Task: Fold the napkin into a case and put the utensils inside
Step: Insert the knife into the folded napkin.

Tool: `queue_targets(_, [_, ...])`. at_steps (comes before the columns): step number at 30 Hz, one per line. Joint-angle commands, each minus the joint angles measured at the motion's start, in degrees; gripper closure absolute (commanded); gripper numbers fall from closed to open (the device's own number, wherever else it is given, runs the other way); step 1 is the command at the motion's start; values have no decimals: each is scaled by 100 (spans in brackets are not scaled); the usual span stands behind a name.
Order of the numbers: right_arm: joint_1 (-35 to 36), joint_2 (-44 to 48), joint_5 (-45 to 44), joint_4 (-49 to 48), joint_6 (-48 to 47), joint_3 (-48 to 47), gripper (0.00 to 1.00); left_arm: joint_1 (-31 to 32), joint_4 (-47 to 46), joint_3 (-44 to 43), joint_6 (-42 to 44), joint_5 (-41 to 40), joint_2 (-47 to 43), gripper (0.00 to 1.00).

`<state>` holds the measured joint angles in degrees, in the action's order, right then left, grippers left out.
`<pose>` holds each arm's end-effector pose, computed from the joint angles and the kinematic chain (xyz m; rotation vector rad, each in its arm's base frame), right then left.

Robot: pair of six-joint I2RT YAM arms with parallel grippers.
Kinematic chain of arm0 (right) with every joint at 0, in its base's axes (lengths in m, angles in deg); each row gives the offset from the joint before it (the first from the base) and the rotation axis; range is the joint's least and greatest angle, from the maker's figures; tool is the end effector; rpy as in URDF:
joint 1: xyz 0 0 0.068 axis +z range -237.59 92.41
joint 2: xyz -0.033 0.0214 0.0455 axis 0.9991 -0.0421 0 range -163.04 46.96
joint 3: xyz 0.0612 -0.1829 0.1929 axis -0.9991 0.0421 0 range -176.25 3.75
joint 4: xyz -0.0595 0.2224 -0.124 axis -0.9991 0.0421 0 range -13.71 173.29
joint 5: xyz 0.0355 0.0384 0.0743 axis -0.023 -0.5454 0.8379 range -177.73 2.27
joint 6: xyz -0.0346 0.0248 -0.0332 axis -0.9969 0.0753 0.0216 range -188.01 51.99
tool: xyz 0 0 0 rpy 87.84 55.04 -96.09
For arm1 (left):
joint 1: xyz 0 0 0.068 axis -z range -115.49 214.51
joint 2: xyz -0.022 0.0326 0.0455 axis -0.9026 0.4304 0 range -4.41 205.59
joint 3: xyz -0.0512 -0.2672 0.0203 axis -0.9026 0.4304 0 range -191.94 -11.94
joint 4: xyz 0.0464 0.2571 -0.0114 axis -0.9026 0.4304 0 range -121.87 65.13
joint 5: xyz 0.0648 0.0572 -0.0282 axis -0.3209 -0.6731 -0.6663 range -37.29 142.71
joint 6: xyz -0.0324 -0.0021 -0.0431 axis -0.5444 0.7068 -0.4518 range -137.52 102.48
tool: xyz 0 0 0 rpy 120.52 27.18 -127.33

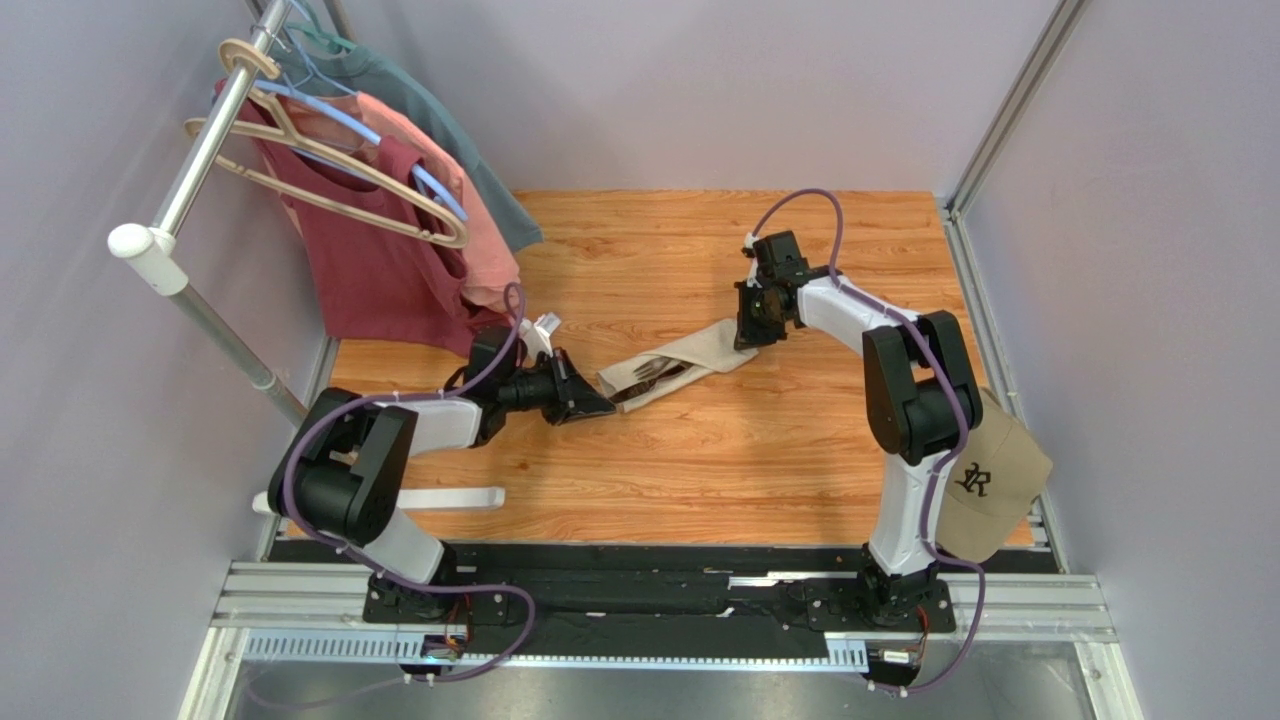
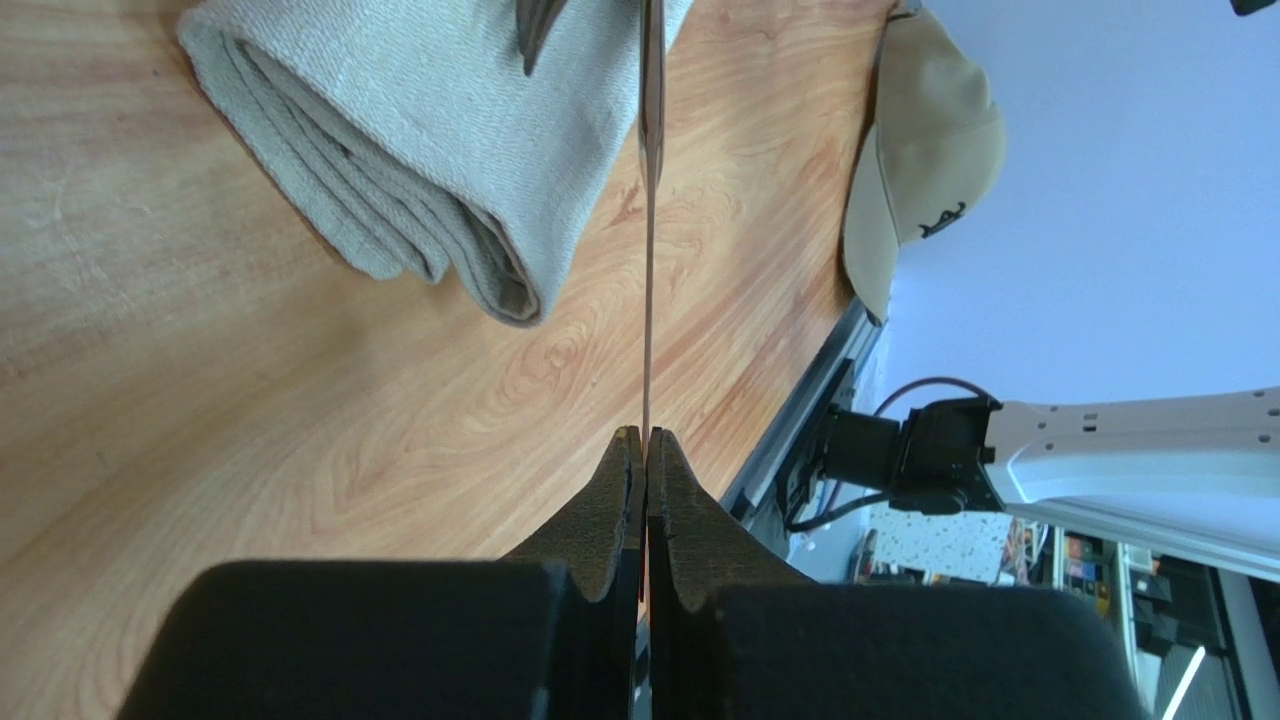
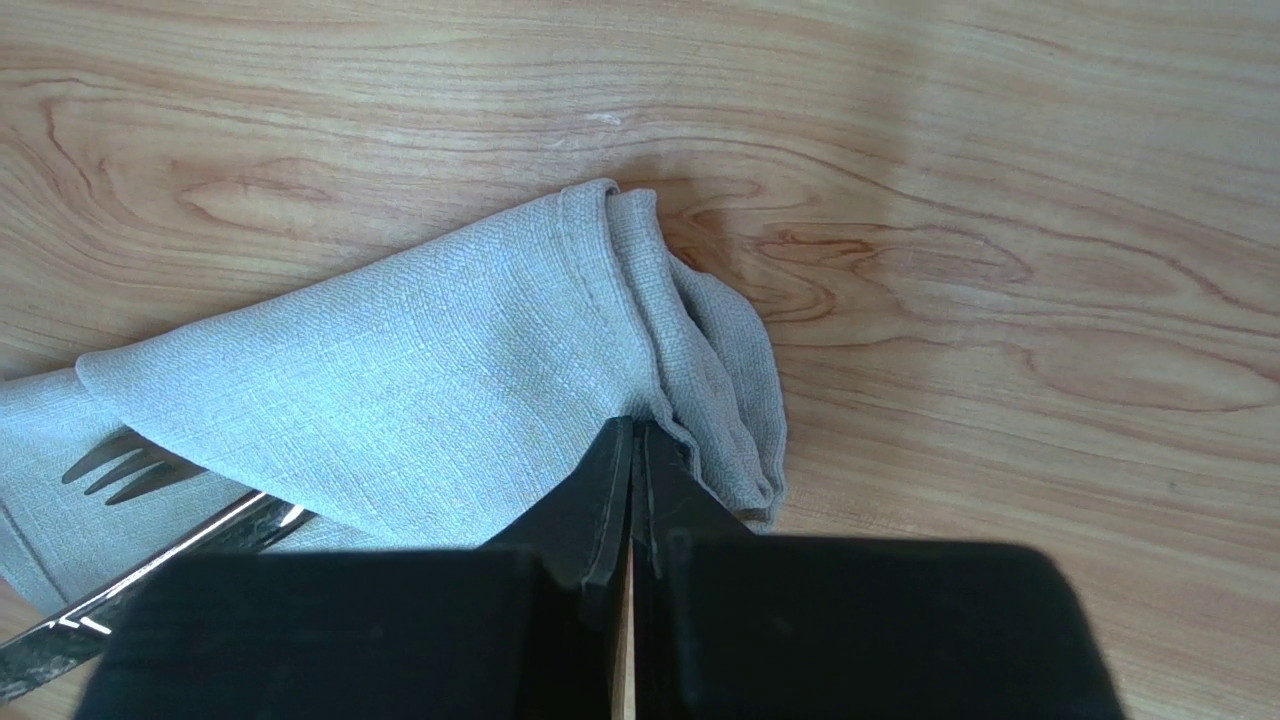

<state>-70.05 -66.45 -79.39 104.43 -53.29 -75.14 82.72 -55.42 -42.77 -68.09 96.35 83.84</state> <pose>0.3902 0.1287 0.1693 -0.1144 2.6971 0.3713 0.2557 -0.1100 0.1476 -0.1708 2.3669 -1.4658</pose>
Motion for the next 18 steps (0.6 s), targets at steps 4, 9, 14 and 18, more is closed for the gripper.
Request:
queue_targets(4, [4,-323,-60,-37,-48,-47,100,-20,-1089,-292,-173,198,456,100])
queue_targets(9, [4,-393,-34,-46,-57,-91,100,-20,-1624,-319,-207,250,764,100])
queue_targets(14, [-5,-428,-52,-37,-66,-126,100,76,-1776,-485,-357,163,1142,100])
queue_targets(18, [-5,-446,-34,-54,-66,-109,100,226,-1776,-687,-375,49,1309,100])
